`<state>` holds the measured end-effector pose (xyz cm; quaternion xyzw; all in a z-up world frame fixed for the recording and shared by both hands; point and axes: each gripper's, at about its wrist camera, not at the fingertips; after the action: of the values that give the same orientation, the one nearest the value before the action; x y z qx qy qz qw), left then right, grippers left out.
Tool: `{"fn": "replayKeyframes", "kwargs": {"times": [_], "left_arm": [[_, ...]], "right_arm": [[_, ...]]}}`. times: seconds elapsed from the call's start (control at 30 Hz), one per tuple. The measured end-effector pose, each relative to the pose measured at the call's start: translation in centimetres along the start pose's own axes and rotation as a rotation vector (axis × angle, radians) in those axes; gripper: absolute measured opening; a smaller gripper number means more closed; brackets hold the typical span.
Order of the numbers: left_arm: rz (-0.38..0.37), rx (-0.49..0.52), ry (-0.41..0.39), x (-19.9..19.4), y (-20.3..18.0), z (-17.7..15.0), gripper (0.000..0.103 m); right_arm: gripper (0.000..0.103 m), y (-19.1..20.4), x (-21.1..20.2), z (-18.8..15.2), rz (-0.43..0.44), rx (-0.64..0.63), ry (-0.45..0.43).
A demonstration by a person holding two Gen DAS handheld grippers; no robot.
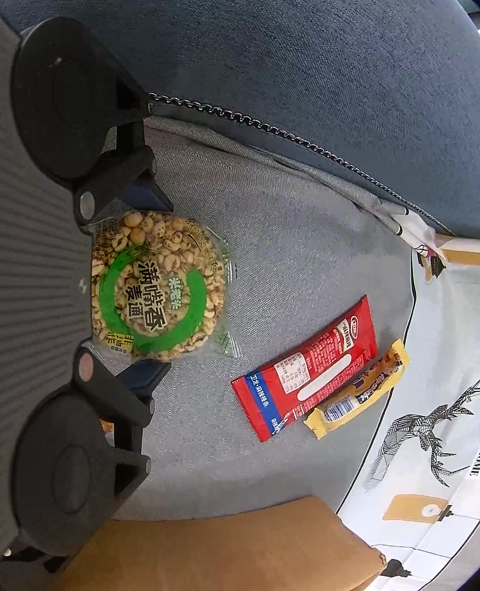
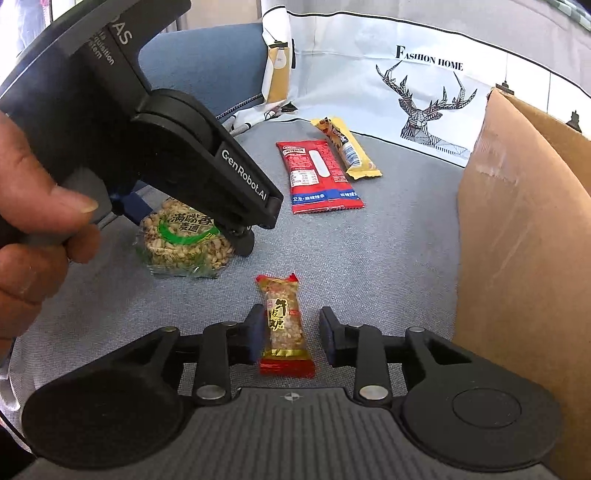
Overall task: Organize snacks
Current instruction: 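Carry the gold-red bar with the right tool while the left tool carries the nut cake over the box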
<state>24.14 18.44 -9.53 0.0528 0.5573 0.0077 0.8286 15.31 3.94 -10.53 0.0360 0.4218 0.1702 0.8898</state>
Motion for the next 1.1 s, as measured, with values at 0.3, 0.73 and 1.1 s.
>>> {"fn": "replayKeyframes", "kwargs": {"times": [0.3,0.73,1.1], "left_arm": [[0.001,0.000,-0.008,-0.1,0.0,0.0,0.084],[-0.005,-0.062,-0.114,-2.5,0.6,0.0,0.084],[-0.014,-0.142,-0.361,-8.6,0.0,-2.0,0.084]], "right_arm": [[0.020,-0.1,-0.3,0.0,0.029,-0.001,-0.014],[0.020,-0.3,-2.2,0.5,0.060,0.021,-0.121],[0.019,-1.1,-7.4,1.1,0.093,0.027,-0.305]]}}
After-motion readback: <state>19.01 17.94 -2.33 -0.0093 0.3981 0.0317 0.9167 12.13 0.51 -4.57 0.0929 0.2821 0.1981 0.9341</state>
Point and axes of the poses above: each gripper's, at about its wrist camera, not at the fingertips, and x roughly the way its jaws point, y to its left, z to its top, and after that the axes turned 15 degrees about x, right-handed
